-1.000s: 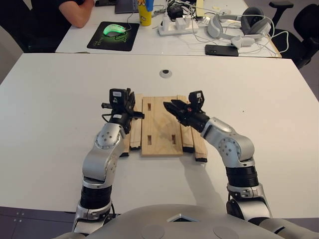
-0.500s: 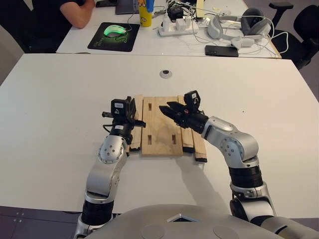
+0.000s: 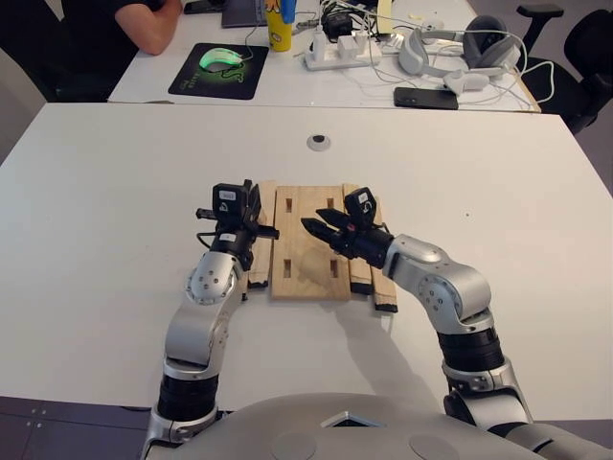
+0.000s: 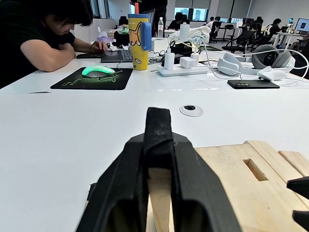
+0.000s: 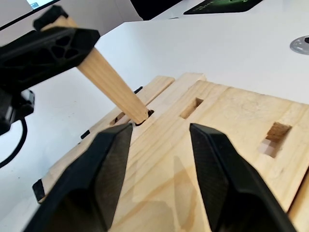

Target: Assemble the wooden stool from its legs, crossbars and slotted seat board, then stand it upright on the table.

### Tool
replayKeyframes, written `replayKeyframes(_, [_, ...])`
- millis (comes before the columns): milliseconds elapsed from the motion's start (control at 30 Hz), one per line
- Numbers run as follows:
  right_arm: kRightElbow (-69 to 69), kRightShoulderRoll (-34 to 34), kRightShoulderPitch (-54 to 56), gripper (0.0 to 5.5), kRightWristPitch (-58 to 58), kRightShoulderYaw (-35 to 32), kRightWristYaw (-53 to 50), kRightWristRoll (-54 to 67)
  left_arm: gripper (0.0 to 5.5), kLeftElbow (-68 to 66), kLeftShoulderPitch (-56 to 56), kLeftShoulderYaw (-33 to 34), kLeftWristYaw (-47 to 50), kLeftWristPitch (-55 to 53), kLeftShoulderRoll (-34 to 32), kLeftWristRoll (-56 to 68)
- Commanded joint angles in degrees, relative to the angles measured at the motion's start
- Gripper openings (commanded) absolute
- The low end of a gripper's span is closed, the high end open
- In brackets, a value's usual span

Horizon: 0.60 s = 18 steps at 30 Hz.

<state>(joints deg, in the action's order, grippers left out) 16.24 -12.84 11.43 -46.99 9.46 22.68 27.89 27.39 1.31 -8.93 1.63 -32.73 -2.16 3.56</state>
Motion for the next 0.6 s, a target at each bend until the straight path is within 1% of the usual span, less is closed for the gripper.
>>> replayKeyframes(33, [1.0, 0.0, -0.7, 2.19, 0.1, -0.1, -0.6, -0.7, 0.41, -2.7, 3.3, -0.2, -1.8, -6.7, -1.4, 0.6])
replayKeyframes(100, [0.9, 0.1, -0.8, 2.19, 0.2, 0.0, -0.6, -0.9, 0.41, -2.2, 3.7, -0.3, -2.0, -7.4, -1.5, 0.7])
replayKeyframes(267, [1.8, 0.9, -2.4, 2.19, 0.9, -0.6, -2.3, -1.7, 0.41, -2.3, -1.3, 0.7, -3.6, -8.8, -3.4, 0.5])
replayKeyframes(600, [1.1, 1.7, -2.3, 2.19, 2.0, -0.3, -2.4, -2.6, 0.41, 1.4, -3.6, 1.0, -2.1, -9.1, -1.3, 0.5])
